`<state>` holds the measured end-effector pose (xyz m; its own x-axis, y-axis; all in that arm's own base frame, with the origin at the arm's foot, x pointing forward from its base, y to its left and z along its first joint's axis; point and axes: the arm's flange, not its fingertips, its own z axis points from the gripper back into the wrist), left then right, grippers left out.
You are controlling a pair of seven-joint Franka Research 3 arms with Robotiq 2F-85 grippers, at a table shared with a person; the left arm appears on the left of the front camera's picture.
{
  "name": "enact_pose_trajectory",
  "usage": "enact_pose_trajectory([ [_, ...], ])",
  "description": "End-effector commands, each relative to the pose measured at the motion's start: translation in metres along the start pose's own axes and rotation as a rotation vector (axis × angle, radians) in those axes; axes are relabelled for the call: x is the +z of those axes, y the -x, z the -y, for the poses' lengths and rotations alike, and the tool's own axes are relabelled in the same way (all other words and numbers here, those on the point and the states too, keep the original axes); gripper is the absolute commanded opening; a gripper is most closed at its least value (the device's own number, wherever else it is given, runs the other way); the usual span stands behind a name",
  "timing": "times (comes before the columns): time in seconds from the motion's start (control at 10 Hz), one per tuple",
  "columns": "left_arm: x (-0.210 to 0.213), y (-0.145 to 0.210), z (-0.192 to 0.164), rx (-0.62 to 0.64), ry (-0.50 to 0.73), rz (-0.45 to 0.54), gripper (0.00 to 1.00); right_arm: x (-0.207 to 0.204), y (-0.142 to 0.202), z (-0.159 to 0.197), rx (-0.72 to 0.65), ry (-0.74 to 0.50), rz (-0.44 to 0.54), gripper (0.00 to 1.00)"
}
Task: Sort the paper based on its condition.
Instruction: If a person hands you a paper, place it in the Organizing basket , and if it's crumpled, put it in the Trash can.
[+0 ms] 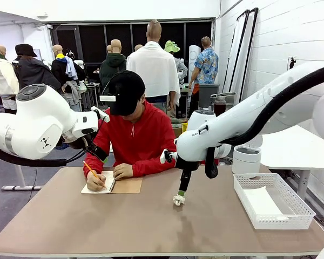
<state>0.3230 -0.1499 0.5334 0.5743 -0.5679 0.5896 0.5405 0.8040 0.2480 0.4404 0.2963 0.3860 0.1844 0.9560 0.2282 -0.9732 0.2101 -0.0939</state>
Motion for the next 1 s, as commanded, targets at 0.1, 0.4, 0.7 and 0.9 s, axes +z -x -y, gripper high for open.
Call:
enact_pose_trajectory([
  [0.1, 0.001, 0.0, 0.0, -0.001, -0.001, 0.001, 1.0, -0.017, -0.001, 0.017, 0.093, -0.059, -0.009, 1.0],
  [0.4, 0.001, 0.0, 0.0, -0.001, -0.001, 0.001, 1.0, -0.033, -0.005, 0.025, 0.083, -0.056, -0.025, 1.0],
  [0.7, 0.001, 0.0, 0.0, -0.001, -0.001, 0.001, 1.0, -0.048, -0.006, 0.034, 0.068, -0.076, -0.03, 1.0],
  [0.9, 0.001, 0.0, 0.0, -0.001, -0.001, 0.001, 1.0, -0.058, -0.006, 0.039, 0.063, -0.095, -0.038, 1.0],
])
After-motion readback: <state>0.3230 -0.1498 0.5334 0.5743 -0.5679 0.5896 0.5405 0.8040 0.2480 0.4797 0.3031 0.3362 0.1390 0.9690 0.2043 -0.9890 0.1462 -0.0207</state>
